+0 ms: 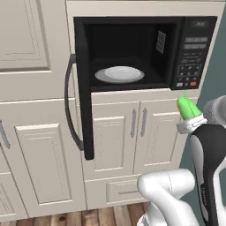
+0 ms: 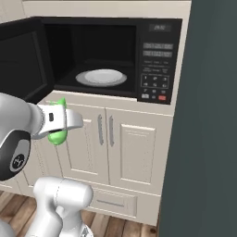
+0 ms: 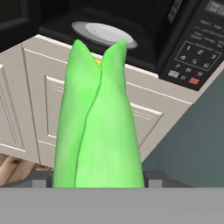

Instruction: Pick the corn from the counter and place it in the microwave. Then turn on the microwave.

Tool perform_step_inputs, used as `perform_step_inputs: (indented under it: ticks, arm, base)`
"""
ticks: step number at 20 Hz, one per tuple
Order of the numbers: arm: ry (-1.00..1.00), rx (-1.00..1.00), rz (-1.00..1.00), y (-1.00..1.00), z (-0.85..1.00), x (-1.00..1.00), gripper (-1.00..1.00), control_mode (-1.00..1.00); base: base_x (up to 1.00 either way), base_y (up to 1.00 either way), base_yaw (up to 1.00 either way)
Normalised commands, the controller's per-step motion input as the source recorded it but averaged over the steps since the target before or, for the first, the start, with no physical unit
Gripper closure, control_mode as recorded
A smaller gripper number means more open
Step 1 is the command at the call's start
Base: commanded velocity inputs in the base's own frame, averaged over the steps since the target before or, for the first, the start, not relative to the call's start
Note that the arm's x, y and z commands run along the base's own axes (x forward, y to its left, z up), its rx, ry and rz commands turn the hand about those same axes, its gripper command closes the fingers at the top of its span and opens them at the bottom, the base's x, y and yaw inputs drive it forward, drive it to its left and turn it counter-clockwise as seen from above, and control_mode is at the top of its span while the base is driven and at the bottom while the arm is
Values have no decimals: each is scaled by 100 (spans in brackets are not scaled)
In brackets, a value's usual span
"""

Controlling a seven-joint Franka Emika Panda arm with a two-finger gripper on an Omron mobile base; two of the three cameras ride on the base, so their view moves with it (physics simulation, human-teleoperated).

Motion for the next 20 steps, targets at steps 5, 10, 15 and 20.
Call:
perform_step_inputs:
  ticks: [5,10,15,20]
  arm:
    - [0,0,0,0,0,0,100,100]
    - [0,0,0,0,0,0,100,100]
    - [0,0,0,0,0,0,100,100]
    - [0,0,0,0,0,0,100,100]
  base:
    - [41,-9,5]
    - [31,-4,4]
    - [32,-3,3]
    - [27,-2,3]
